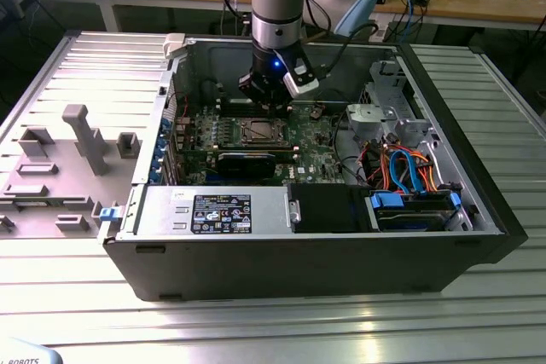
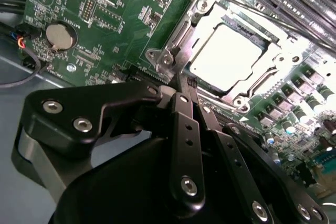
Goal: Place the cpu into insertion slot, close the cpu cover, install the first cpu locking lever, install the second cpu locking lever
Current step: 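Install the second cpu locking lever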
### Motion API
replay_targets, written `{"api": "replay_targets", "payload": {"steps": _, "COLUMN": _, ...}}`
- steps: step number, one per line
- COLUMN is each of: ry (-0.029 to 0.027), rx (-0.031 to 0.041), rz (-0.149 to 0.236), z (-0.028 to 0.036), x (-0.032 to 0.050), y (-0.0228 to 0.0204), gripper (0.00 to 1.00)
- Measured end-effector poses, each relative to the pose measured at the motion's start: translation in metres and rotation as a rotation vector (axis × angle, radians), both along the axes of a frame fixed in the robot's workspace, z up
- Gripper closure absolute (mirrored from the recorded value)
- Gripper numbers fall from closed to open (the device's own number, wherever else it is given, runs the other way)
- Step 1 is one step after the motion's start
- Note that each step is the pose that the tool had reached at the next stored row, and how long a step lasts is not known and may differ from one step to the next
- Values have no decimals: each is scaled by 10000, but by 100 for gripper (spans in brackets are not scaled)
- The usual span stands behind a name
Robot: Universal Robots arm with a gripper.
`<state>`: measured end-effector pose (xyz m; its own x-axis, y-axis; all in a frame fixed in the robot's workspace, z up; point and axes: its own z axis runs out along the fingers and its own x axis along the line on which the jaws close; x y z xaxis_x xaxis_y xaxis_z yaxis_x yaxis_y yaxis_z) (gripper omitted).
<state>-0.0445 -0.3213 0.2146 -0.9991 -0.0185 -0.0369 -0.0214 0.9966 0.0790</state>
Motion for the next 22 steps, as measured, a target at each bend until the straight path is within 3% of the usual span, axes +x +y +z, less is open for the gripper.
{"api": "replay_targets", "payload": {"steps": 4, "ry": 0, "rx": -63, "rz": -1, "z": 0, "x": 0, "y": -105, "gripper": 89}}
{"api": "replay_targets", "payload": {"steps": 10, "ry": -1, "rx": -115, "rz": 1, "z": 71, "x": 1, "y": -115, "gripper": 89}}
{"api": "replay_targets", "payload": {"steps": 18, "ry": 2, "rx": -236, "rz": 0, "z": 69, "x": 0, "y": -153, "gripper": 89}}
{"api": "replay_targets", "payload": {"steps": 22, "ry": 0, "rx": -237, "rz": -1, "z": 68, "x": 0, "y": -154, "gripper": 89}}
